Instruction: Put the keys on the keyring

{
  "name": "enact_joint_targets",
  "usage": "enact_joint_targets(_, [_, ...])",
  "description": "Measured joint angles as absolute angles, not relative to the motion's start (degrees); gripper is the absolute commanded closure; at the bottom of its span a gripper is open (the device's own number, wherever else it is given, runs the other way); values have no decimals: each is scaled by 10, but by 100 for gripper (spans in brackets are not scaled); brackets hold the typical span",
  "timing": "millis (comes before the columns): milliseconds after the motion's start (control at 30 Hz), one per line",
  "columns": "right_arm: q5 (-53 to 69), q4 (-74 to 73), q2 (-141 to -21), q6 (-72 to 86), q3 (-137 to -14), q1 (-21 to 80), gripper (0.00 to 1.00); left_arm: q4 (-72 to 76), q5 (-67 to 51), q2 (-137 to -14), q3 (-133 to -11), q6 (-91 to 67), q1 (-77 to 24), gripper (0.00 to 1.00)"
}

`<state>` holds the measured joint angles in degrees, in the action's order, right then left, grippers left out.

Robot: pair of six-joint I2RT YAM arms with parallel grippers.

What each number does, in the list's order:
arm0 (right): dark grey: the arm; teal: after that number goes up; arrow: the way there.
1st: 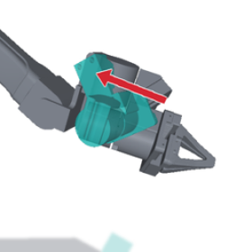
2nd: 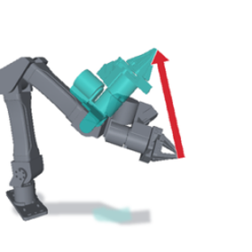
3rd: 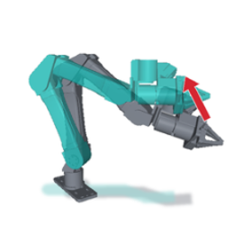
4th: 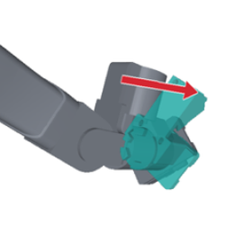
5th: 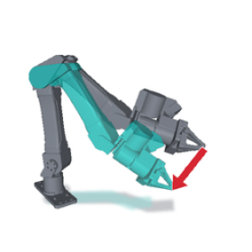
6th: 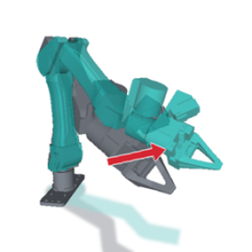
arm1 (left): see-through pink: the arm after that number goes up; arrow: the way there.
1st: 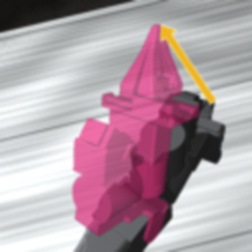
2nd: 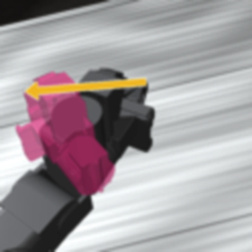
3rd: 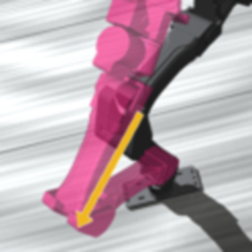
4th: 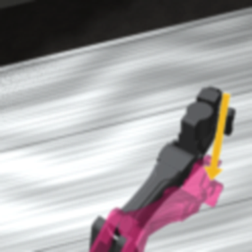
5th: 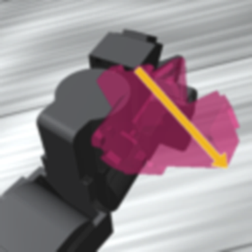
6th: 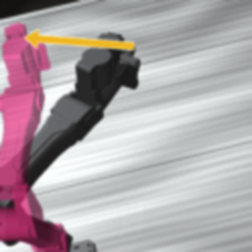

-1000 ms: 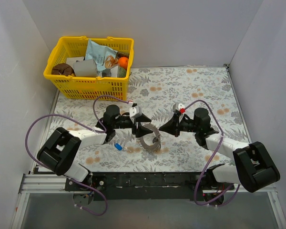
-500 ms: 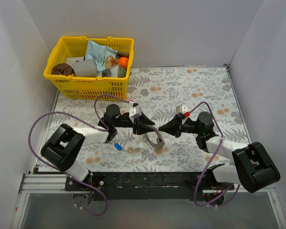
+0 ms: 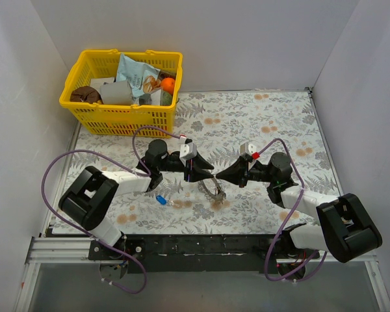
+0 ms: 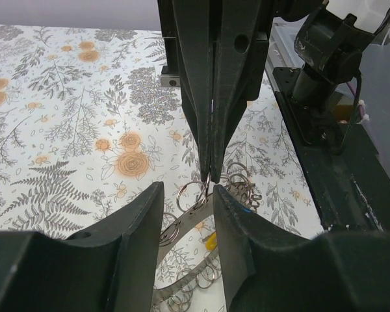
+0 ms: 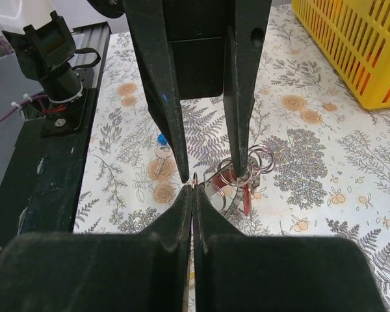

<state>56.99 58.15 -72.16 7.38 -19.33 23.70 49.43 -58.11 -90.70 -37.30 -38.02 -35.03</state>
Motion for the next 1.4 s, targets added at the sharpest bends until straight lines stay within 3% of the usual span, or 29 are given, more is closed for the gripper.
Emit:
enact_joint_targets(100, [570, 582, -722, 74, -193, 237, 99, 485, -581, -908, -380, -374, -356, 71])
enact_joint_targets(500, [570, 583, -722, 76, -193, 237, 99, 437, -581, -917, -392, -343, -362, 72])
enact_joint_targets(633, [570, 583, -722, 77, -193, 237, 99, 432, -581, -917, -392, -338, -362, 85])
enact_joint_targets(700, [568, 582, -722, 77, -193, 237, 99, 431, -583, -917, -392, -336, -362, 98])
enact_joint_targets(867, [561, 582, -724, 78, -192, 235, 99, 422, -602, -918, -395, -336, -367, 100])
enact_joint_targets(933, [560, 582, -724, 78, -193, 235, 89, 417, -605, -919, -399, -336, -366, 100])
enact_joint_targets(1200, [548, 573, -720, 100, -194, 234, 24, 393, -591, -919, -401, -318, -366, 100])
enact_joint_targets(1400, [513, 590, -683, 119, -193, 234, 12, 352, -568, -915, -401, -293, -366, 100])
